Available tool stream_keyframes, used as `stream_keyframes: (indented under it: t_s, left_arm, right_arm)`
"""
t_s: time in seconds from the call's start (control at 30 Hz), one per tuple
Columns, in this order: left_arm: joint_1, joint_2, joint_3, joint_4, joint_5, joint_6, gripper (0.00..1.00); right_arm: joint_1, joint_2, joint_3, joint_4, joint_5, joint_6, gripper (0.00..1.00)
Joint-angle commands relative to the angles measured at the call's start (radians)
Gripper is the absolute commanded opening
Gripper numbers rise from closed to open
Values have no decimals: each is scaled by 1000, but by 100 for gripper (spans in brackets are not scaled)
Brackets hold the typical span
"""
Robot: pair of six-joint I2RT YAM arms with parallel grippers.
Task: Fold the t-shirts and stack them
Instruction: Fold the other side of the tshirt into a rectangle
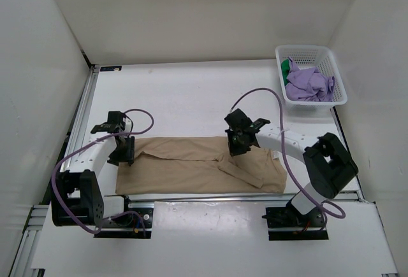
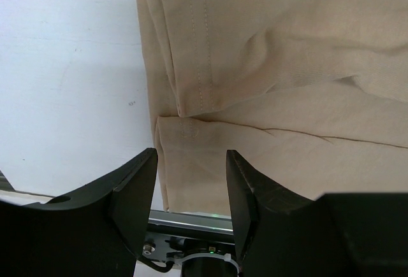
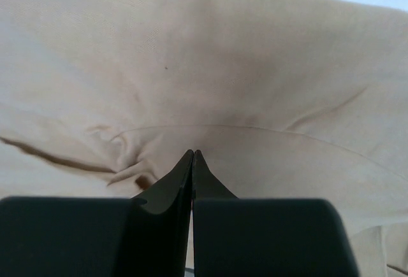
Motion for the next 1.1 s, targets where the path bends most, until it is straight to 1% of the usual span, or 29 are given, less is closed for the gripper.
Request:
stream_keyframes:
  t_s: [0.0, 0.23, 0.33, 0.43, 0.57, 0.77, 0.87, 0.93, 1.07]
  left_arm:
    - [2, -29, -15, 9, 15, 0, 58]
    - [2, -17, -24, 9, 15, 0, 58]
    - [2, -7, -24, 9, 15, 0, 58]
    - [2, -7, -15, 9, 15, 0, 58]
    - [2, -16, -24, 9, 15, 0, 58]
    - [2, -39, -24, 9, 6, 0, 58]
    - [2, -86, -4, -9, 6, 0, 59]
    - [-7, -108, -4, -9, -18, 0, 59]
    - [-68, -149, -33, -9, -61, 0, 62]
  right_arm:
    - [22, 4, 2, -5, -20, -27, 0]
    - [122, -103, -86, 24, -43, 25, 0]
    - [154, -103, -107, 25, -43, 43, 0]
    - [194, -112, -107, 3, -43, 53, 0]
    - [255, -167, -86, -8, -53, 73, 0]
    - [312, -145, -44, -55, -53, 47, 0]
    - [332, -145, -23, -86, -42, 47, 0]
    - [332, -177, -23, -95, -42, 56, 0]
    - [332, -246, -12, -95, -31, 67, 0]
